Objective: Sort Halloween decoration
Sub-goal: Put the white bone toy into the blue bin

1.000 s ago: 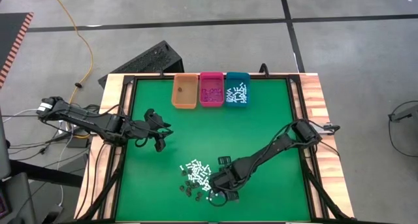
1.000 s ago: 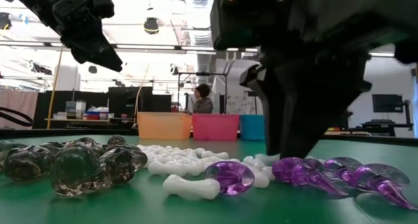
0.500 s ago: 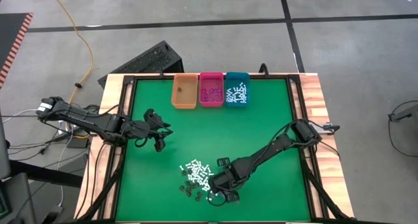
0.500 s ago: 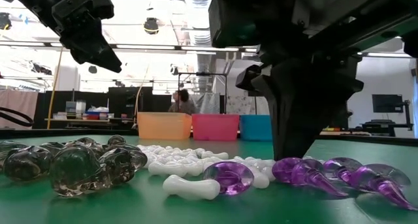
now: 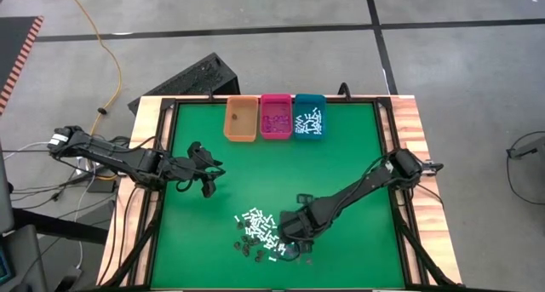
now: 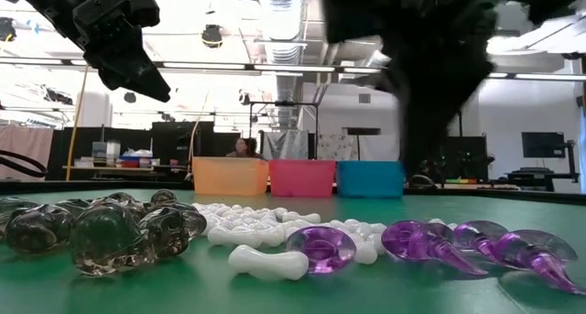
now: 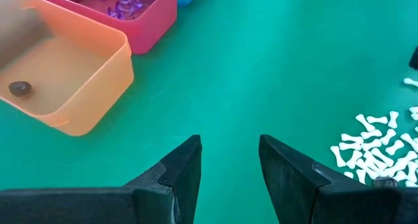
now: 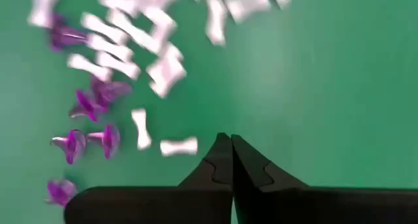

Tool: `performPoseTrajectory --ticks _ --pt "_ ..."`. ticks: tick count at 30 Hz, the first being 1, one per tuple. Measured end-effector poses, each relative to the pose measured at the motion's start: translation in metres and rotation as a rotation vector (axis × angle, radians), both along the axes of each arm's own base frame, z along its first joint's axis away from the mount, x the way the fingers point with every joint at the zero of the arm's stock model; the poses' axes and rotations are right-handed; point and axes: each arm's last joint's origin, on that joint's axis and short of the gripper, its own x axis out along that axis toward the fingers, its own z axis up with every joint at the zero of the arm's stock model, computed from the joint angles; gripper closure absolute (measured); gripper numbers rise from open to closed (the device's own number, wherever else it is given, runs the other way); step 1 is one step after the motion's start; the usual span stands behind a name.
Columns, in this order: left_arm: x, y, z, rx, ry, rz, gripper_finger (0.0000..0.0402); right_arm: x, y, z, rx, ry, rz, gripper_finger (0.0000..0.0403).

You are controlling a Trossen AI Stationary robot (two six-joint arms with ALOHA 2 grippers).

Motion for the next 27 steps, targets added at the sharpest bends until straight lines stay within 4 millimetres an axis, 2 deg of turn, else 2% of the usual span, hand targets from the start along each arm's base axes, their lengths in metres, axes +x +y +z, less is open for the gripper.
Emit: performPoseTrajectory --ticks 3,5,11,15,21,27 --pt "0.000 0.000 0.000 -0.006 -0.002 0.004 0.0257 -0.006 -0.002 -0.001 0.118 0.100 -0.239 0.0370" --pt "0.000 0.000 0.000 -0.007 -0.002 0.004 0.0257 -0.009 -0.001 -0.001 0.185 0.148 -0.337 0.0345" --pt "0.000 0.000 0.000 -0.007 -0.005 0.002 0.0257 -0.007 0.007 0.001 0.229 0.076 -0.530 0.0248" --pt "0.000 0.000 0.000 -0.018 -0.008 0.005 0.0257 -0.004 0.007 -0.006 0.239 0.081 -0.670 0.0203" --pt "0.000 0.000 0.000 -0.009 -0.006 0.003 0.0257 -0.002 0.022 -0.029 0.236 0.094 -0.714 0.0195" --pt "0.000 0.000 0.000 -0.009 -0.004 0.003 0.0257 -0.005 0.031 -0.034 0.227 0.086 -0.761 0.0217"
